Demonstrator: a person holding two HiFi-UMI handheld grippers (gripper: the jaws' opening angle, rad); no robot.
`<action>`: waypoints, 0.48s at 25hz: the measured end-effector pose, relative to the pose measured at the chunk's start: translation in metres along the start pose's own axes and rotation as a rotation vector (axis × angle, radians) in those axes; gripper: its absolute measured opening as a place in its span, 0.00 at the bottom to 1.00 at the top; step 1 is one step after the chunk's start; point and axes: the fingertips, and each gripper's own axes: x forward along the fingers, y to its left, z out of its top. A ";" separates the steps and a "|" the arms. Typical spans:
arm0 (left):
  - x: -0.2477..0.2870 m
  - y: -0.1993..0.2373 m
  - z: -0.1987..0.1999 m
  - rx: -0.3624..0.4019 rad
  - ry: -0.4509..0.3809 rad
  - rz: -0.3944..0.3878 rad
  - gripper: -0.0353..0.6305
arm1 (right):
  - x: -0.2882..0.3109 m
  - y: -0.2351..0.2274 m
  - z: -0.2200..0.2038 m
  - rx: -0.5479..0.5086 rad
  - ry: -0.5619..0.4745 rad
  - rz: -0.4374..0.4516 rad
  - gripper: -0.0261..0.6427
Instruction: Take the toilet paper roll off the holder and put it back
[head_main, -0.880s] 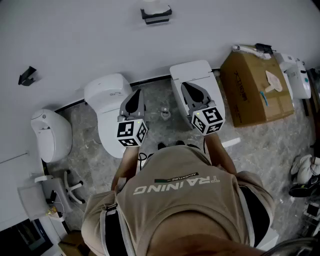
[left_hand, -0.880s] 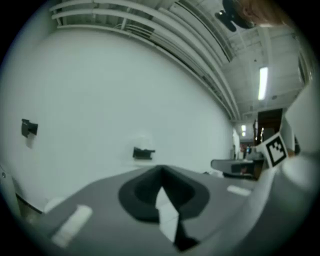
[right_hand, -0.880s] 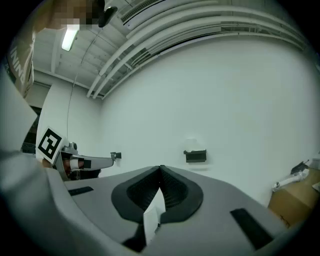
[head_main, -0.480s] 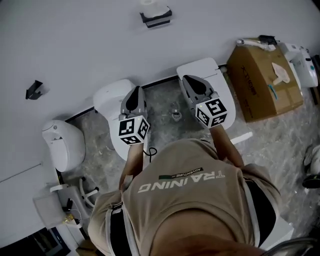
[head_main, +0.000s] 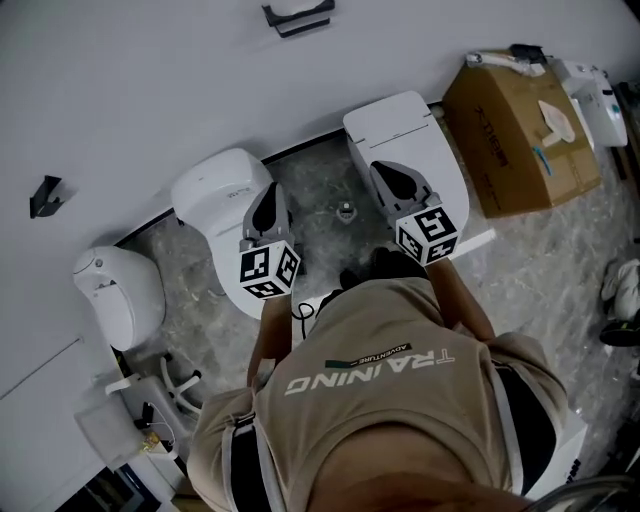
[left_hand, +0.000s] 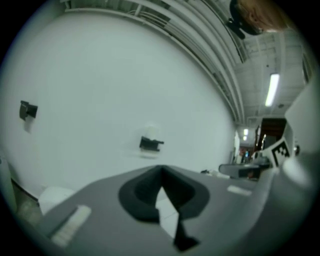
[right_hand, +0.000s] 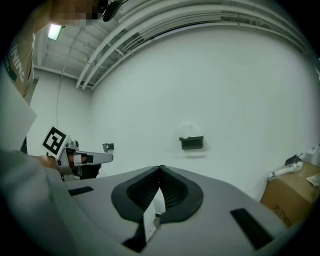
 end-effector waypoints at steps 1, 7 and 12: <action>0.002 0.000 -0.004 -0.016 0.008 0.000 0.06 | 0.001 -0.004 -0.003 0.007 0.010 -0.002 0.06; 0.033 -0.004 0.011 0.020 -0.007 0.025 0.06 | 0.023 -0.030 0.010 -0.010 -0.014 0.031 0.06; 0.060 -0.012 0.034 0.084 -0.009 0.035 0.06 | 0.047 -0.058 0.016 0.025 -0.036 0.067 0.06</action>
